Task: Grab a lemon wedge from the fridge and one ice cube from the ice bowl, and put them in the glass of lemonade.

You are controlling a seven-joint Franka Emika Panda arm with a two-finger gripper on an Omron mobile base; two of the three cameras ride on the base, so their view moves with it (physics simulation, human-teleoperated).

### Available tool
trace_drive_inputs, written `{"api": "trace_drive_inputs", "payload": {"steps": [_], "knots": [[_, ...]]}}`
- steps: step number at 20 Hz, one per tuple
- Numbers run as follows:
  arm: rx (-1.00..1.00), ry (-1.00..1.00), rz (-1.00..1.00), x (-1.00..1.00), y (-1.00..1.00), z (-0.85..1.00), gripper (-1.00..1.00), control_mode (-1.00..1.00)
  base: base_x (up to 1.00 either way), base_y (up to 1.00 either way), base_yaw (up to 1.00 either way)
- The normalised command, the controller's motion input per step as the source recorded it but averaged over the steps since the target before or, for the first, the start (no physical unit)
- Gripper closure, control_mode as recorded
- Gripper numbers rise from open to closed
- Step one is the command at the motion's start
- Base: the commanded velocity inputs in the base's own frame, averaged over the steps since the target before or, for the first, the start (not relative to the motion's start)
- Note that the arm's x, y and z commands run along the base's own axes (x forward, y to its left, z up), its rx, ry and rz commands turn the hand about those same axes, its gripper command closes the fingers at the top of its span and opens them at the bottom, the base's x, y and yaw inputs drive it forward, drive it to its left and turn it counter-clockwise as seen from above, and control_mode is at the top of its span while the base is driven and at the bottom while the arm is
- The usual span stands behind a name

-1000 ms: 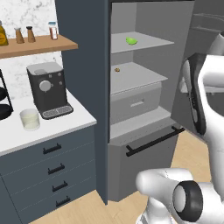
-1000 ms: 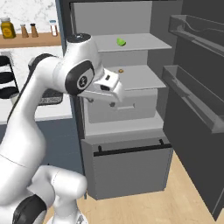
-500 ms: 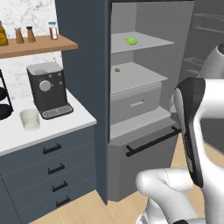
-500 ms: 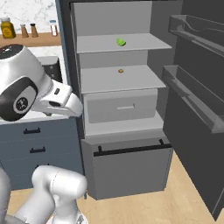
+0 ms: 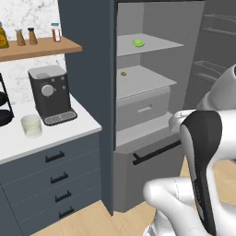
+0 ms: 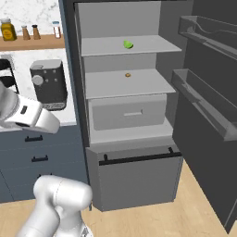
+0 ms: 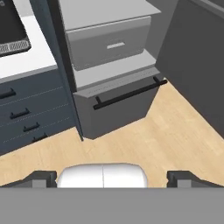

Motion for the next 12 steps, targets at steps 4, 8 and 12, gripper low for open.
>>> {"api": "trace_drive_inputs", "payload": {"steps": [4, 8, 12], "knots": [[0.0, 0.0, 0.0, 0.0, 0.0, 0.0, -1.0, -1.0, 0.0, 0.0, 0.0], [0.0, 0.0, 0.01, 0.0, 0.0, -0.03, -1.0, -1.0, 0.0, 0.0, 0.0], [0.0, 0.0, 0.02, 0.02, -0.01, -0.05, -1.0, 1.0, 0.09, -0.11, 0.03]]}}
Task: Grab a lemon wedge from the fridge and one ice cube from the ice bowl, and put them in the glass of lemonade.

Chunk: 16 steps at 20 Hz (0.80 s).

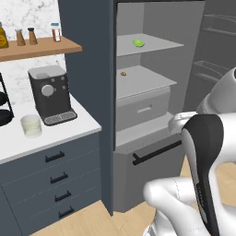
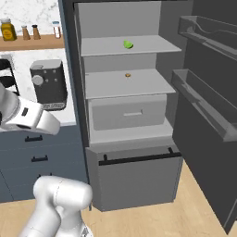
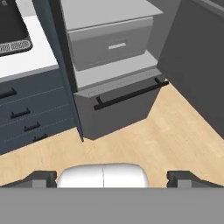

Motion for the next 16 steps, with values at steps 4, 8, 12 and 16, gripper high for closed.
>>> {"api": "trace_drive_inputs", "payload": {"steps": [4, 8, 12, 16], "knots": [[0.0, 0.0, 0.0, 0.0, 0.0, 0.0, -1.0, 1.0, 0.66, -0.83, 0.26], [0.0, 0.0, 0.0, 0.0, 0.0, 0.0, -1.0, 1.0, 0.81, -0.72, 0.42], [0.0, 0.0, 0.0, 0.0, 0.0, 0.0, -1.0, 1.0, 0.62, -0.32, 0.29], [0.0, 0.0, 0.0, 0.0, 0.0, 0.0, -1.0, 1.0, 0.65, -0.03, 0.11]]}}
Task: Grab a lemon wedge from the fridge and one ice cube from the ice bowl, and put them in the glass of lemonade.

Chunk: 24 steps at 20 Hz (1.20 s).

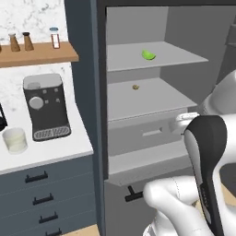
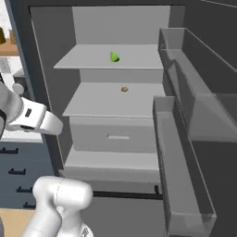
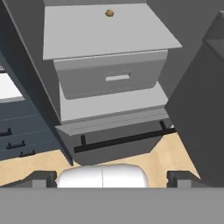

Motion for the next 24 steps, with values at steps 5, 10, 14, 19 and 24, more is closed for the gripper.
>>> {"api": "trace_drive_inputs", "payload": {"steps": [5, 10, 14, 19, 24], "knots": [[0.0, 0.0, 0.0, 0.0, 0.0, 0.0, -1.0, 1.0, 0.02, -0.23, 0.0], [0.0, 0.0, 0.0, 0.0, 0.0, 0.0, -1.0, 1.0, 0.4, -0.48, 0.02], [0.0, 0.0, 0.0, 0.0, 0.0, 0.0, -1.0, 1.0, 0.43, -0.32, 0.0], [0.0, 0.0, 0.0, 0.0, 0.0, 0.0, -1.0, 1.0, 0.63, -0.23, 0.0], [0.0, 0.0, 0.0, 0.0, 0.0, 0.0, -1.0, 1.0, 0.61, -0.25, 0.0]]}}
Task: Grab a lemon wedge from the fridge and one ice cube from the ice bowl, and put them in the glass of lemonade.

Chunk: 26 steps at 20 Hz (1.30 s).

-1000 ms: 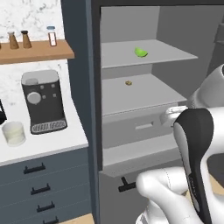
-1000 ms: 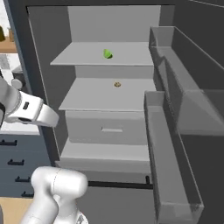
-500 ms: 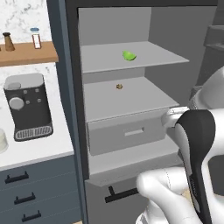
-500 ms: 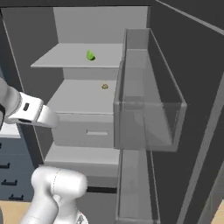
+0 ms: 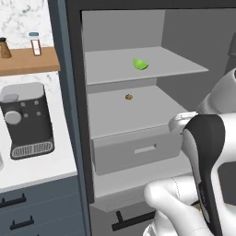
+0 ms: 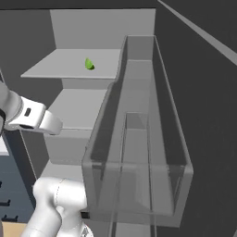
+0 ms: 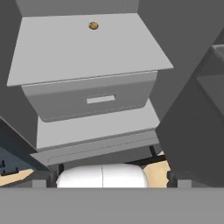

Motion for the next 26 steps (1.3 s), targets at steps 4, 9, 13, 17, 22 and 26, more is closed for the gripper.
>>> {"api": "trace_drive_inputs", "payload": {"steps": [4, 9, 13, 17, 22, 26], "knots": [[0.0, 0.0, 0.02, 0.25, -0.09, 0.0, -1.0, -1.0, 0.24, -0.14, 0.01], [0.0, -0.02, 0.04, 0.21, -0.05, 0.07, -1.0, -1.0, 0.0, 0.0, 0.0], [0.1, -0.14, 0.08, -0.16, 0.0, 0.52, -1.0, -1.0, 0.0, 0.0, 0.0], [0.13, -0.27, 0.08, -0.1, 0.0, 0.52, -1.0, -1.0, 0.0, 0.0, 0.0], [0.11, -0.23, 0.02, 0.19, 0.06, 0.35, -1.0, -1.0, 0.0, 0.0, 0.0], [0.06, -0.12, 0.0, 1.0, 0.34, 0.34, -1.0, -1.0, 0.0, 0.0, 0.0]]}}
